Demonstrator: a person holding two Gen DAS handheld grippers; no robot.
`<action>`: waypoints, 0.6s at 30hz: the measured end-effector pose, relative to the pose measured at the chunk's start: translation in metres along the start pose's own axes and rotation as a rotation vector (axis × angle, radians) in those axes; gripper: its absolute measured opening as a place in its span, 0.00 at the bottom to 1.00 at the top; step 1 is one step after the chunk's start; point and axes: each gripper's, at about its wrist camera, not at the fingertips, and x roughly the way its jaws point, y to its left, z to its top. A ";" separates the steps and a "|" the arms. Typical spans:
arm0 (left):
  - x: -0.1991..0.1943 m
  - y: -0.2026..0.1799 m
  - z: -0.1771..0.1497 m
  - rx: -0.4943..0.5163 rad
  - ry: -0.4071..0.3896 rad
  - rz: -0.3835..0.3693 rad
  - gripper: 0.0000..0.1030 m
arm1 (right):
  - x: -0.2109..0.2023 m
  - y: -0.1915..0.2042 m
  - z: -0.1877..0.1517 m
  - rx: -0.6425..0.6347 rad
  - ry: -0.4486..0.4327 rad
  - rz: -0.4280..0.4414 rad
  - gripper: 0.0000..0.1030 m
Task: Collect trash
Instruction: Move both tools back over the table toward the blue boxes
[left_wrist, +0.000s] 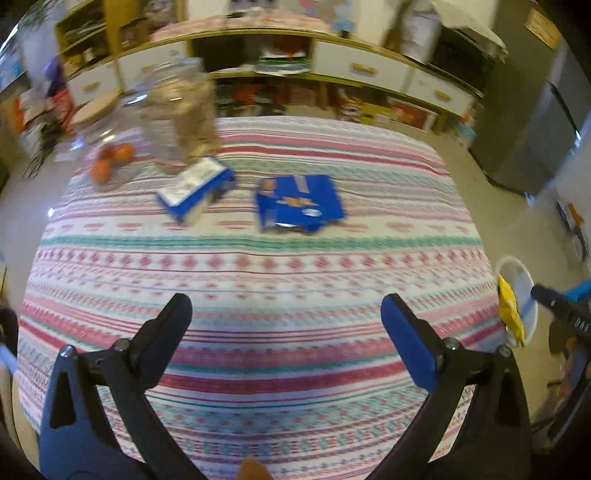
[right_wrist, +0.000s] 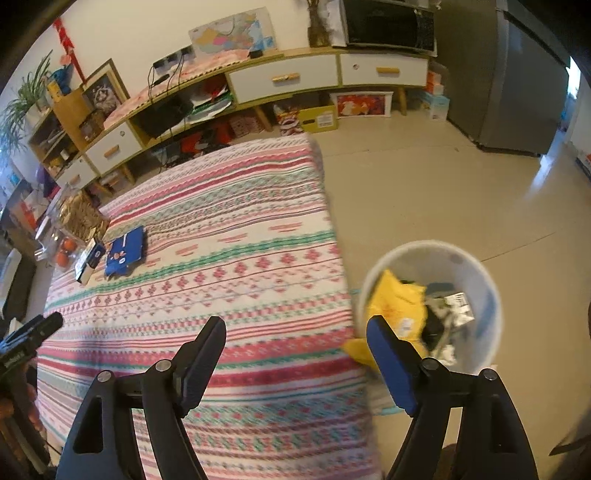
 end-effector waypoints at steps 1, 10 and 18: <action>0.000 0.008 0.000 -0.017 0.001 0.006 0.99 | 0.006 0.007 0.000 -0.003 0.006 0.002 0.78; 0.003 0.061 -0.004 -0.091 0.043 0.091 0.99 | 0.045 0.080 -0.002 -0.119 0.036 0.034 0.78; 0.016 0.100 -0.008 -0.007 0.078 0.105 0.99 | 0.079 0.148 0.004 -0.276 0.105 0.078 0.85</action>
